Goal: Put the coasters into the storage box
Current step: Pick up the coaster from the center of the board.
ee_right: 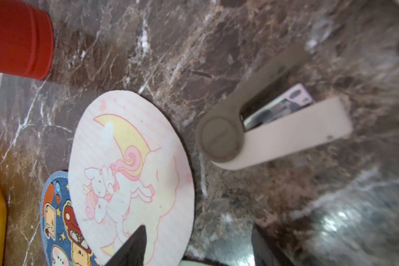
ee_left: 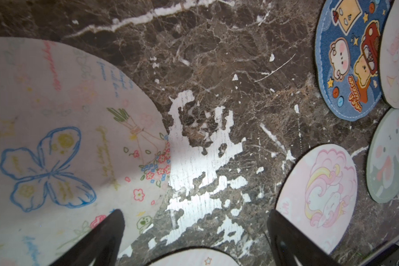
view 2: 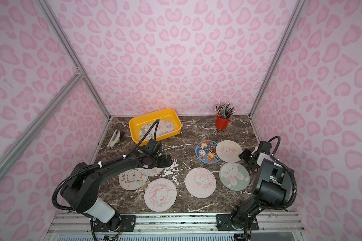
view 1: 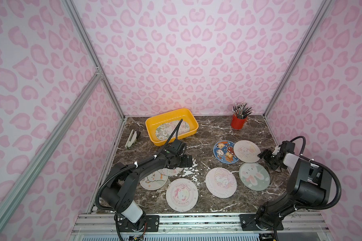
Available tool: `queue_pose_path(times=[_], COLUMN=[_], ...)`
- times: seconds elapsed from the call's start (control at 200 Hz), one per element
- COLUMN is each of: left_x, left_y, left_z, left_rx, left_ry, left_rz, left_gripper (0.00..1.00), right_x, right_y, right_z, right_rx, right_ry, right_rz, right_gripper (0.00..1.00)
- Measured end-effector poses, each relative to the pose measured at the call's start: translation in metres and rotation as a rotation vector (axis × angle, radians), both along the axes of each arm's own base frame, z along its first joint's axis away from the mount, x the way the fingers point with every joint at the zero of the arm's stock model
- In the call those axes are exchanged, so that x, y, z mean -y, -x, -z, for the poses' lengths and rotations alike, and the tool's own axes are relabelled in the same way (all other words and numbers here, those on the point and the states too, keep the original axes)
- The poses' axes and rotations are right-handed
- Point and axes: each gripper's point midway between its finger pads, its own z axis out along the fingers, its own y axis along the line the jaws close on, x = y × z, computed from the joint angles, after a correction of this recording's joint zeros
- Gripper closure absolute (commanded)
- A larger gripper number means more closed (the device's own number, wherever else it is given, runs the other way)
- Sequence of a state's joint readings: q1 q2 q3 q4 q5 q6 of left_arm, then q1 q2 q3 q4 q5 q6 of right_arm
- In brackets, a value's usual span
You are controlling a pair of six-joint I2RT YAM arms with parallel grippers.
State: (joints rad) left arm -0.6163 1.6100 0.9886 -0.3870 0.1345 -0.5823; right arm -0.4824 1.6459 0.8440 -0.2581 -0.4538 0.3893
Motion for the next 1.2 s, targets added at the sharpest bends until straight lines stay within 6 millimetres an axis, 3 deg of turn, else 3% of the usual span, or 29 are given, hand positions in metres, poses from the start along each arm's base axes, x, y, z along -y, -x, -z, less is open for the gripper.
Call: queue_pose_path(times=[0.505, 0.845, 1.045, 1.2], left_x=[0.006, 0.006, 0.004, 0.004], left_y=[-0.005, -0.004, -0.002, -0.002], left_z=[0.006, 0.008, 0.01, 0.011], left_rx=[0.002, -0.001, -0.006, -0.008], left_ry=[0.018, 0.015, 0.011, 0.01], left_rz=[0.007, 0.006, 0.006, 0.006], left_gripper=[0.01, 0.01, 0.01, 0.01], right_x=[-0.02, -0.031, -0.047, -0.059], right_y=[-0.021, -0.039, -0.051, -0.06], right_z=[0.008, 0.015, 0.017, 0.021], right_rx=[0.056, 0.109, 0.133, 0.163], right_ry=[-0.026, -0.032, -0.028, -0.047], right_rz=[-0.097, -0.152, -0.212, -0.26], right_gripper=[0.38, 0.61, 0.61, 0.73])
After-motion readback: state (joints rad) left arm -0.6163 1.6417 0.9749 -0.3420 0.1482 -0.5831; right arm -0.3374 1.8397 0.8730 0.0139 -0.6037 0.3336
